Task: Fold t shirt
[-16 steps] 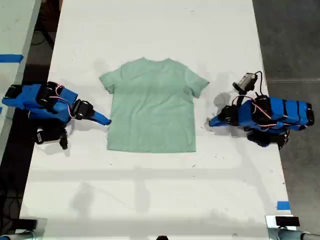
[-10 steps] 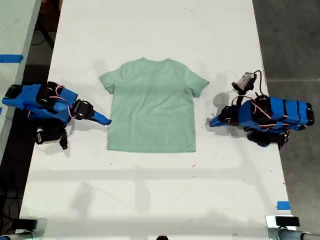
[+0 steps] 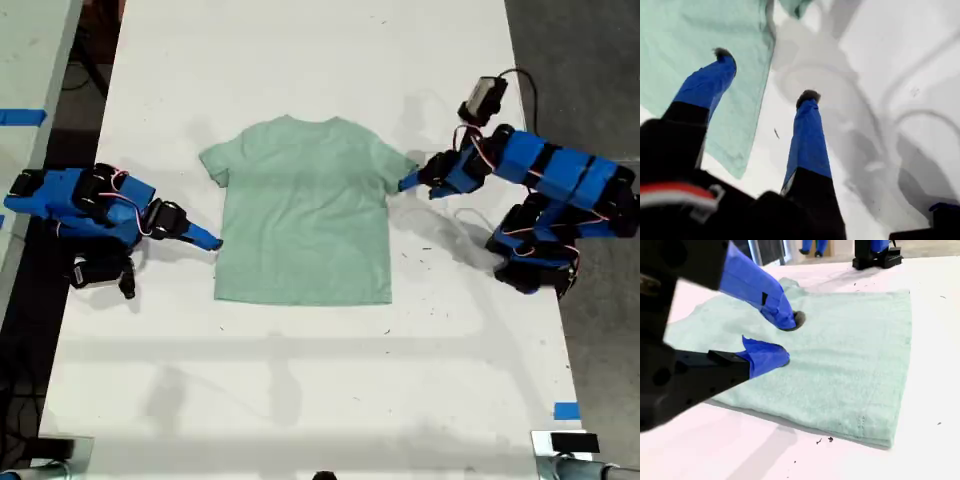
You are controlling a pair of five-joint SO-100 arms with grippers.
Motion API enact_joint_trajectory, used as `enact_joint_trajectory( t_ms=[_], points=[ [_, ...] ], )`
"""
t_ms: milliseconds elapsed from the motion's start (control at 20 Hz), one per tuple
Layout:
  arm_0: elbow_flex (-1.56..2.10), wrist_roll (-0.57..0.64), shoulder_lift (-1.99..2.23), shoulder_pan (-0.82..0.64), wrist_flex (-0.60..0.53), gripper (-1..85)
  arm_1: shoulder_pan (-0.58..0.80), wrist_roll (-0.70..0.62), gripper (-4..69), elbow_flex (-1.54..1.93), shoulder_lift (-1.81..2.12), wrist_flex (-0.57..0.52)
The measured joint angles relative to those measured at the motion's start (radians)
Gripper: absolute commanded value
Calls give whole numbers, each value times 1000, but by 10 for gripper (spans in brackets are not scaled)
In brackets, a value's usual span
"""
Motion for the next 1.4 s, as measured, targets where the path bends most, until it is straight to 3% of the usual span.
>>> enact_joint_trajectory(
  t_ms=[300,350,400,700,900,1100,1150,1200,1250,1300,1350,1400],
  points=[
    [0,0,0,0,0,84,245,-124,228,-420,-588,-18],
    [0,0,0,0,0,84,267,-135,198,-462,-655,-17],
    [0,0,0,0,0,84,282,-144,21,-500,-721,-20],
    [0,0,0,0,0,84,267,-147,7,-646,-864,-17],
    [0,0,0,0,0,84,41,-147,8,-867,-805,2],
    [0,0,0,0,0,84,-239,-147,22,-908,-805,-184],
    [0,0,0,0,0,84,-290,-147,73,-908,-805,-232],
    [0,0,0,0,0,84,-325,-147,179,-908,-805,-265],
    [0,0,0,0,0,84,-348,-147,242,-908,-805,-278],
    [0,0,0,0,0,84,-353,-147,215,-910,-805,-275],
    [0,0,0,0,0,84,-350,-144,-13,-910,-804,-253],
    [0,0,0,0,0,84,-331,-135,-12,-910,-782,-216]
  ],
)
